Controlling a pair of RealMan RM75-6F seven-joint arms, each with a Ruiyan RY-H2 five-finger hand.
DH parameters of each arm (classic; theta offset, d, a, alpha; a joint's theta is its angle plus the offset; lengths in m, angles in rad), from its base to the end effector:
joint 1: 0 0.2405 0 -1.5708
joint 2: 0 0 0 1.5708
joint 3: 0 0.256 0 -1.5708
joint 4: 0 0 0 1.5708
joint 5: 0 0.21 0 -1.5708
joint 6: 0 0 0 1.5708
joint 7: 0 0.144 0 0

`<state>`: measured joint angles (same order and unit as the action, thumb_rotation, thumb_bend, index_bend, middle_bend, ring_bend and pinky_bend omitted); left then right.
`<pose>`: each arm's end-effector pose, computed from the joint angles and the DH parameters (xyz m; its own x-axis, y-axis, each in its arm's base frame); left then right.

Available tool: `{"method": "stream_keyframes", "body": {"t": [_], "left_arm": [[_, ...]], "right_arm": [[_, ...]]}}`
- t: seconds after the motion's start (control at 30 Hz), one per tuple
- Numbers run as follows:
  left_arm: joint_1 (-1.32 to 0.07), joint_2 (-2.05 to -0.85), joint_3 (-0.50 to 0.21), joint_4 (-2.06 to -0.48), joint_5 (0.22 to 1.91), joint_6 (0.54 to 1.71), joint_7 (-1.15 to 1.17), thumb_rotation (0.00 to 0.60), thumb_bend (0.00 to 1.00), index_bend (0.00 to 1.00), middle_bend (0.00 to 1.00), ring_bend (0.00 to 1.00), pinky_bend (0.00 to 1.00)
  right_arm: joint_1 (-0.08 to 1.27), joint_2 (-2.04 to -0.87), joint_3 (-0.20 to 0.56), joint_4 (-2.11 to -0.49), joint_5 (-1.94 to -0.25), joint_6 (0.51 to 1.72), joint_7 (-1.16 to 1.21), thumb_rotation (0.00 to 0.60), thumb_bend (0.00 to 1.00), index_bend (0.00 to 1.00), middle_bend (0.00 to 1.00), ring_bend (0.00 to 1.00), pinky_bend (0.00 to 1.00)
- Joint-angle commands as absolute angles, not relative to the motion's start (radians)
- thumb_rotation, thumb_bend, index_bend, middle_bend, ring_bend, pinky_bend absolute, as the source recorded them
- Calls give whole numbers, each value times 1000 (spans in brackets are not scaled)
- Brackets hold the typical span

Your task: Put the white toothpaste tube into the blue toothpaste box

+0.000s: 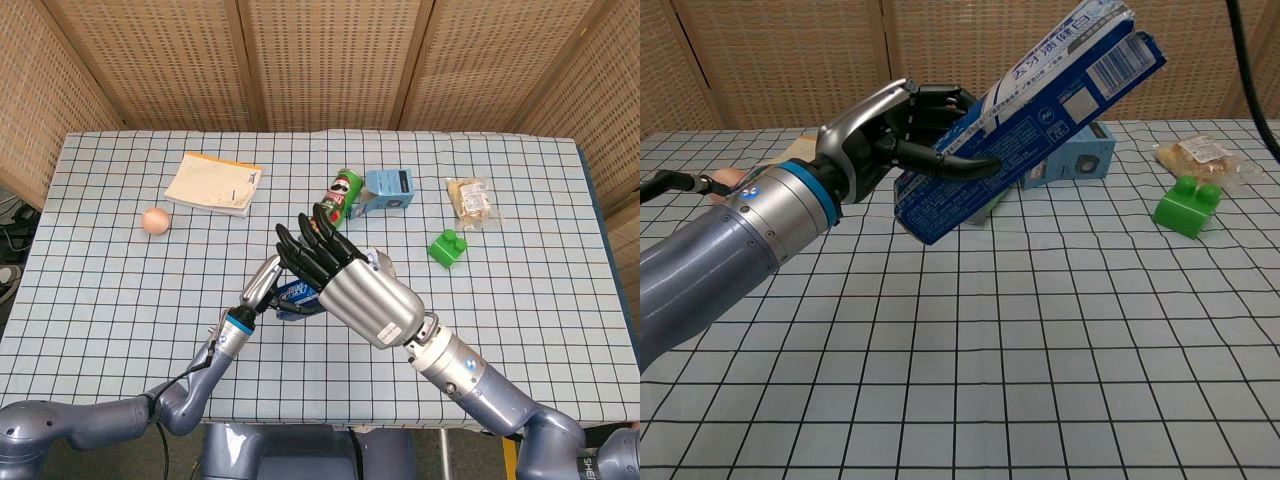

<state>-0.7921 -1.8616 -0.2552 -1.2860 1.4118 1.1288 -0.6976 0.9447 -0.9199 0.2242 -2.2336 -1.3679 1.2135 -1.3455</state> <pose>-0.0595 0.3289 -0.0656 -0.4918 0.4960 0.7157 0.6872 -0.2837 0.6688 0.0233 -0.2718 0.1627 0.6455 0.7203 0.2539 -0.0264 -0.3112 0.9500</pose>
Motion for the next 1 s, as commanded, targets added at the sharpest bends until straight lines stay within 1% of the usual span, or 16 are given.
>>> {"method": "stream_keyframes", "body": {"t": [0.03, 0.23, 0.37, 0.47, 0.53, 0.6, 0.67, 0.7, 0.73, 0.83, 1.0], "left_arm": [[-785, -1863, -256, -1274, 1419, 1139, -711, 600, 231, 772, 578, 551, 498], [-768, -1828, -250, -1265, 1431, 1154, -726, 600, 231, 772, 578, 551, 497], [-755, -1785, -234, -1245, 1446, 1153, -723, 600, 231, 772, 578, 551, 498], [-746, -1739, -202, -1218, 1471, 1144, -703, 600, 231, 772, 578, 551, 498], [-737, -1693, -167, -1207, 1491, 1125, -696, 600, 232, 771, 578, 551, 498], [-728, -1661, -136, -1192, 1507, 1113, -682, 600, 233, 771, 578, 551, 498], [-717, -1642, -106, -1166, 1522, 1108, -665, 600, 235, 771, 578, 551, 498], [-703, -1634, -76, -1125, 1525, 1092, -642, 600, 236, 771, 578, 551, 497], [-698, -1636, -66, -1105, 1529, 1091, -643, 600, 237, 771, 578, 551, 497], [-692, -1654, -48, -1050, 1537, 1088, -648, 600, 241, 771, 578, 551, 497], [-686, -1697, -33, -972, 1530, 1061, -680, 600, 242, 771, 578, 551, 498]], "right_arm": [[912, -902, 256, -2203, -1392, 1275, -1351, 600, 0, 43, 67, 109, 111], [840, -871, 271, -2119, -1333, 1332, -1214, 600, 0, 43, 57, 103, 81], [776, -870, 258, -2034, -1273, 1343, -1038, 600, 0, 43, 56, 101, 69], [725, -894, 249, -1979, -1193, 1324, -844, 600, 0, 46, 54, 93, 41], [692, -912, 240, -1929, -1147, 1289, -697, 600, 0, 48, 54, 93, 27], [662, -933, 223, -1875, -1133, 1259, -581, 600, 0, 50, 58, 92, 17], [631, -964, 198, -1815, -1149, 1245, -484, 600, 0, 54, 62, 92, 10], [599, -999, 163, -1769, -1146, 1225, -418, 600, 0, 55, 65, 92, 7], [585, -1024, 147, -1726, -1171, 1223, -375, 600, 0, 56, 66, 92, 5], [561, -1076, 117, -1637, -1230, 1221, -297, 600, 0, 57, 66, 92, 1], [535, -1126, 87, -1563, -1278, 1214, -237, 600, 0, 57, 69, 92, 0]]}}
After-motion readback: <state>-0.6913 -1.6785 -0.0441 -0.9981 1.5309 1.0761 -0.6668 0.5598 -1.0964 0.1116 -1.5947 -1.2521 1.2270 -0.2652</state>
